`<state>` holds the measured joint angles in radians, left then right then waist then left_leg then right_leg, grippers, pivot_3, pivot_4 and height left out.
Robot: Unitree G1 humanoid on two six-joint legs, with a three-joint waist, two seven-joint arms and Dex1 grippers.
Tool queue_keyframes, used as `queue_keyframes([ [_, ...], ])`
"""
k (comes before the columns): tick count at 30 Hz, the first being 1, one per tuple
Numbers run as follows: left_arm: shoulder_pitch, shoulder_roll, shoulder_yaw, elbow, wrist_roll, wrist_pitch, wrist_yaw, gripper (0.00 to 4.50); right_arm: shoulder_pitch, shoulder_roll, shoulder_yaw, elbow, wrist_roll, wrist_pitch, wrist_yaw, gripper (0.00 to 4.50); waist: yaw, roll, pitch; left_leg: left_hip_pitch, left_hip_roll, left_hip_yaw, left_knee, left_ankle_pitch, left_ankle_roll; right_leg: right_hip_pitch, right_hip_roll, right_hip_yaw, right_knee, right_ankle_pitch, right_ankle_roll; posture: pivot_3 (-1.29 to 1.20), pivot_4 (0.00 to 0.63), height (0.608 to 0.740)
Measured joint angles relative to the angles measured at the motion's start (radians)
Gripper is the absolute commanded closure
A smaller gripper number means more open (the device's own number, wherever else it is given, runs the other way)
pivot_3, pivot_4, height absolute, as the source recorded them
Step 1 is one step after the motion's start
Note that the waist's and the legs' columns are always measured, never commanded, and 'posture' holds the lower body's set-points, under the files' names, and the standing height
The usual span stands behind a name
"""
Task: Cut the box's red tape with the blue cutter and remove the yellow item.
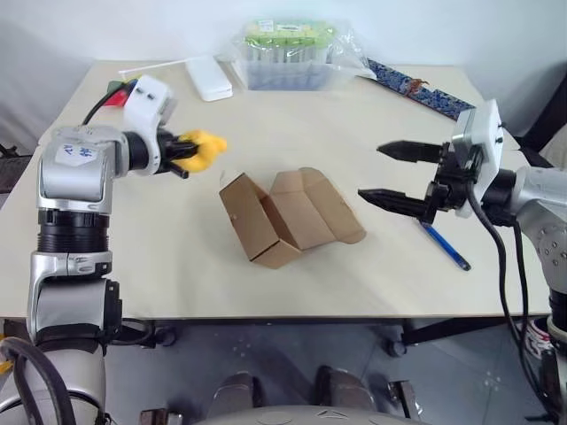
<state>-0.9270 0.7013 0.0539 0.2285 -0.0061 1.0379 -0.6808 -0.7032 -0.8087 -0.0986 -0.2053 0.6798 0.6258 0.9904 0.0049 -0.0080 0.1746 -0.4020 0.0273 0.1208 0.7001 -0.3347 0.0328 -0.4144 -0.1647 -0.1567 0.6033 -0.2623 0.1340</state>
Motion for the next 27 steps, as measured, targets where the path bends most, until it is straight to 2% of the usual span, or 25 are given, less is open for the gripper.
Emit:
queue_keyframes([
  [4, 0.112, 0.002, -0.015, -0.049, 0.001, 0.102, 0.050, 4.38, -0.082, 0.026, 0.063, 0.062, -0.023, -0.016, 0.076, 0.00, 0.004, -0.001, 0.001, -0.001, 0.000, -0.002, 0.001, 0.000, -0.001, 0.000, 0.000, -0.001, 0.001, 0.000, 0.000, 0.00, 0.150, 0.740],
  [13, 0.168, 0.041, -0.015, -0.202, -0.027, 0.238, 0.113, 4.39, -0.167, 0.064, 0.134, 0.154, -0.082, -0.052, 0.180, 0.00, -0.004, -0.002, 0.001, 0.000, 0.000, -0.001, 0.001, 0.000, -0.002, 0.000, 0.000, -0.001, 0.002, 0.000, 0.000, 0.00, 0.150, 0.740],
  [15, 0.178, 0.063, -0.015, -0.225, -0.036, 0.265, 0.116, 3.64, -0.174, 0.066, 0.135, 0.165, -0.092, -0.058, 0.195, 0.00, -0.007, -0.002, 0.001, 0.000, 0.001, -0.001, 0.000, 0.000, -0.002, 0.000, 0.000, -0.001, 0.002, 0.000, 0.000, 0.00, 0.150, 0.740],
  [16, 0.182, 0.075, -0.015, -0.235, -0.043, 0.282, 0.116, 3.45, -0.176, 0.066, 0.135, 0.170, -0.099, -0.059, 0.202, 0.00, -0.007, -0.002, 0.001, 0.000, 0.001, -0.001, 0.000, 0.000, -0.002, -0.001, 0.000, -0.001, 0.002, 0.000, 0.000, 0.00, 0.150, 0.740],
  [26, 0.189, 0.182, -0.011, -0.349, -0.116, 0.398, 0.110, 0.23, -0.198, 0.067, 0.136, 0.210, -0.133, -0.081, 0.246, 0.00, -0.005, -0.002, 0.001, 0.000, 0.001, -0.001, 0.000, 0.000, -0.003, -0.001, 0.000, 0.000, 0.003, 0.000, -0.001, 0.00, 0.150, 0.740],
  [27, 0.189, 0.187, -0.003, -0.357, -0.124, 0.404, 0.110, 0.03, -0.198, 0.067, 0.135, 0.212, -0.135, -0.083, 0.250, 0.00, -0.005, -0.002, 0.001, 0.000, 0.001, -0.001, 0.000, 0.000, -0.003, -0.001, 0.000, 0.000, 0.003, 0.000, 0.000, 0.00, 0.150, 0.740],
])
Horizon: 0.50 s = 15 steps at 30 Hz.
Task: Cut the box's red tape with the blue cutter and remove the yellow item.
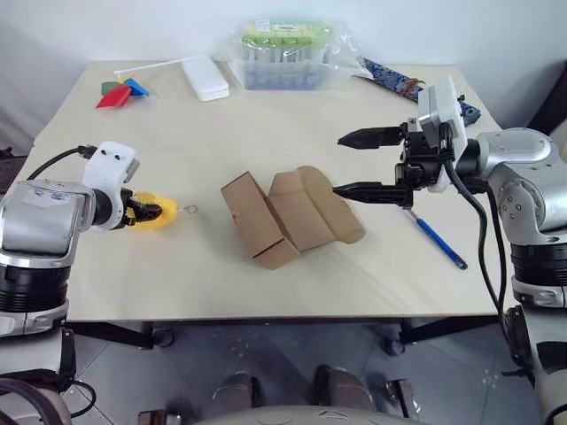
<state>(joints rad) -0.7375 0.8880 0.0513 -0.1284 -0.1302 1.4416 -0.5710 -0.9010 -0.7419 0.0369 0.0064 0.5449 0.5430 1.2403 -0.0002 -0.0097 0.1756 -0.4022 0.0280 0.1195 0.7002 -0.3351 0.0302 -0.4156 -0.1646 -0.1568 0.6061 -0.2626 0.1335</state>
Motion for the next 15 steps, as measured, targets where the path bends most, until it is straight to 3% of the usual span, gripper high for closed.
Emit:
queue_keyframes([
  [9, 0.008, 0.076, 0.073, -0.078, -0.093, 0.022, -0.031, 0.03, 0.000, -0.016, 0.000, 0.031, -0.033, -0.025, 0.025, 0.00, -0.001, 0.000, 0.000, 0.000, 0.000, 0.000, 0.000, 0.000, 0.000, 0.000, 0.000, 0.000, 0.000, 0.000, 0.000, 0.00, 0.150, 0.740],
  [15, 0.079, 0.013, 0.258, -0.194, -0.182, -0.219, -0.088, 0.03, 0.004, -0.047, -0.016, 0.060, -0.055, -0.046, 0.024, 0.00, -0.002, 0.000, 0.000, 0.001, 0.000, 0.001, -0.001, -0.001, -0.001, 0.000, 0.000, 0.001, 0.000, 0.000, 0.000, 0.00, 0.150, 0.740],
])
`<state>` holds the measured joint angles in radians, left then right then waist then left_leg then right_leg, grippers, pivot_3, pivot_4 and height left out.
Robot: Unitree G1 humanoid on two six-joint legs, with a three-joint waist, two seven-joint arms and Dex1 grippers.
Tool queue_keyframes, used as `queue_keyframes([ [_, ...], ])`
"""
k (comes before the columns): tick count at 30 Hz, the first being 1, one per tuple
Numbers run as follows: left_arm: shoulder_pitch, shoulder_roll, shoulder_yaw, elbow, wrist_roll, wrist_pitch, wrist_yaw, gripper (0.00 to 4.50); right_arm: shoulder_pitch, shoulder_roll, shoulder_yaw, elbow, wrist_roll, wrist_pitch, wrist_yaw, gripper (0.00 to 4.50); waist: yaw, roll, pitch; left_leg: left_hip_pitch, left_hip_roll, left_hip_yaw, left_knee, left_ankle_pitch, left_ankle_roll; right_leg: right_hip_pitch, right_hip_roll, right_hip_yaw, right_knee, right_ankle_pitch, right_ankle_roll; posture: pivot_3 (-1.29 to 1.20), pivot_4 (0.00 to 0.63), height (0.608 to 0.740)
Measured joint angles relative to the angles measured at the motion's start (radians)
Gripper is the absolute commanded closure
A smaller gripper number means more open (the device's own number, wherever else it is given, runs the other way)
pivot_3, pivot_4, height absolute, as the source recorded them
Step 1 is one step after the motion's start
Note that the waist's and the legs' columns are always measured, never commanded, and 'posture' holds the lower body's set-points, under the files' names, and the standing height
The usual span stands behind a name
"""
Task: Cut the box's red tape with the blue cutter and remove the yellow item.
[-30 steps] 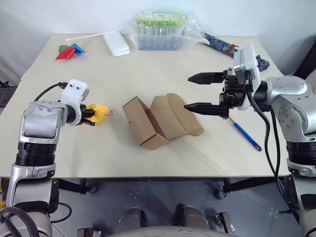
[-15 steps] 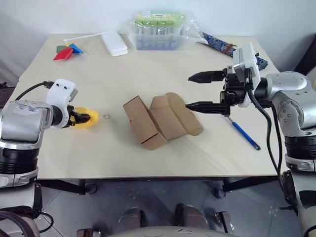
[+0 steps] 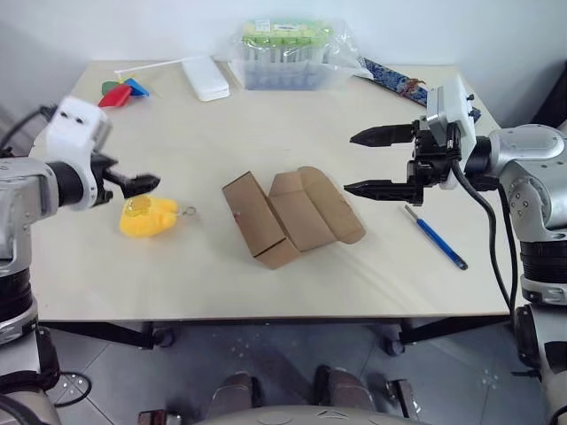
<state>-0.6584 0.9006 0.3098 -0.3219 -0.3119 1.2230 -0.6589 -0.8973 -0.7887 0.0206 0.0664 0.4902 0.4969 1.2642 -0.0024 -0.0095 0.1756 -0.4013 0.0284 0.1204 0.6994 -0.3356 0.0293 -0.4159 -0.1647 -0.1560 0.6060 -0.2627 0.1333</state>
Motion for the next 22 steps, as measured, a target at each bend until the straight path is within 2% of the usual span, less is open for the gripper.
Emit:
queue_keyframes([
  [2, 0.098, -0.049, 0.037, -0.061, -0.050, -0.096, -0.050, 0.03, 0.021, -0.016, -0.020, 0.018, -0.008, -0.019, -0.001, 0.00, 0.000, 0.000, 0.000, 0.000, 0.000, 0.000, 0.000, 0.000, 0.000, 0.000, 0.000, 0.000, 0.000, 0.000, 0.000, 0.00, 0.150, 0.740],
  [5, 0.223, -0.070, 0.042, -0.108, -0.099, -0.174, -0.103, 0.03, 0.073, -0.035, -0.038, 0.037, -0.019, -0.057, 0.009, 0.00, 0.000, 0.000, 0.000, 0.000, 0.000, 0.000, 0.001, 0.000, 0.000, 0.000, 0.001, 0.000, 0.000, 0.000, -0.001, 0.00, 0.150, 0.740],
  [9, 0.429, -0.150, 0.151, -0.148, -0.253, -0.342, -0.293, 0.03, 0.265, -0.068, -0.075, 0.046, -0.040, -0.165, 0.053, 0.00, 0.003, 0.000, 0.000, 0.001, 0.001, 0.001, 0.000, -0.001, 0.000, 0.002, 0.000, 0.000, -0.002, 0.000, -0.001, 0.00, 0.150, 0.740],
  [14, 0.650, -0.111, 0.208, -0.082, -0.250, -0.521, -0.421, 0.03, 0.439, -0.101, -0.095, 0.130, -0.103, -0.337, 0.094, 0.00, 0.000, 0.001, 0.001, 0.008, 0.001, 0.004, -0.001, -0.001, -0.001, 0.006, 0.000, 0.001, -0.002, -0.002, -0.003, 0.00, 0.150, 0.740],
  [18, 0.788, -0.118, 0.242, -0.015, -0.236, -0.664, -0.474, 0.03, 0.501, -0.093, -0.105, 0.231, -0.142, -0.454, 0.086, 0.00, -0.002, 0.002, 0.001, 0.011, 0.003, 0.003, -0.001, -0.001, -0.001, 0.007, 0.000, 0.003, -0.003, -0.004, -0.006, 0.00, 0.150, 0.740],
  [22, 0.855, -0.136, 0.277, -0.010, -0.240, -0.714, -0.476, 0.03, 0.517, -0.055, -0.115, 0.282, -0.159, -0.499, 0.031, 0.00, -0.003, 0.002, 0.001, 0.013, 0.004, 0.003, -0.001, -0.001, -0.001, 0.006, 0.000, 0.006, -0.001, -0.004, -0.007, 0.00, 0.150, 0.740],
])
